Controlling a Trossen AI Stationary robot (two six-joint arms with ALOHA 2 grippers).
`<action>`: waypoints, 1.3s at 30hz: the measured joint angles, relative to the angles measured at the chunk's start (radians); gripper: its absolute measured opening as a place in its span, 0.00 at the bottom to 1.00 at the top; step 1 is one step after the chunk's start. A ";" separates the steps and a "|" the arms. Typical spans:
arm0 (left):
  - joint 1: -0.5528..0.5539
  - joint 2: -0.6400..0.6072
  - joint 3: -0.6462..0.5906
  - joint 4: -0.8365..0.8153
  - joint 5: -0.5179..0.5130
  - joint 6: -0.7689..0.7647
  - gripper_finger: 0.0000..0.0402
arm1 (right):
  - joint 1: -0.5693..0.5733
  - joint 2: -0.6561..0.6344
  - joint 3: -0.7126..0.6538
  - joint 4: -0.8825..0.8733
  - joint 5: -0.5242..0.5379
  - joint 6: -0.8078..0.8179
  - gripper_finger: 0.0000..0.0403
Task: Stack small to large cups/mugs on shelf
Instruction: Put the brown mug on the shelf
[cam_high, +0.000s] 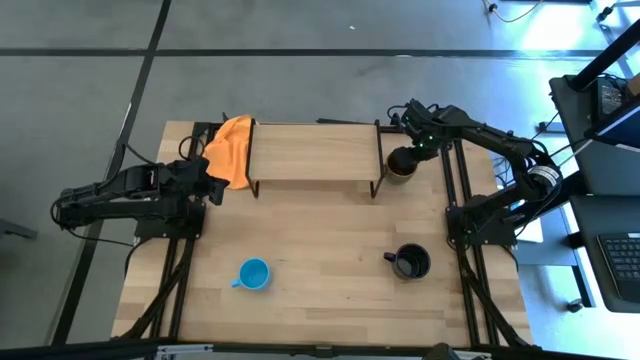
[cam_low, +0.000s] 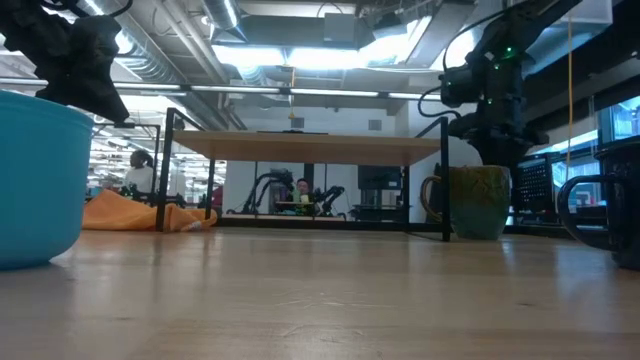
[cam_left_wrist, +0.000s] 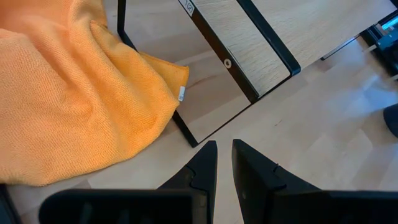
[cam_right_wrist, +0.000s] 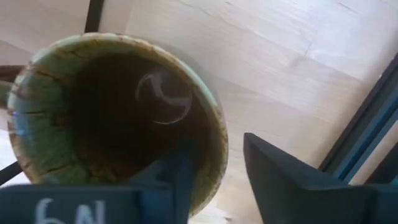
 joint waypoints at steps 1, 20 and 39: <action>0.000 0.000 0.000 0.000 0.000 0.000 0.11 | 0.000 0.000 0.000 0.000 0.000 0.000 0.31; 0.000 0.000 0.000 0.000 -0.001 0.000 0.11 | -0.035 -0.001 0.003 -0.003 0.105 -0.142 0.11; 0.000 0.000 0.000 0.000 -0.001 0.019 0.11 | -0.141 -0.001 0.001 -0.035 0.117 -0.569 0.12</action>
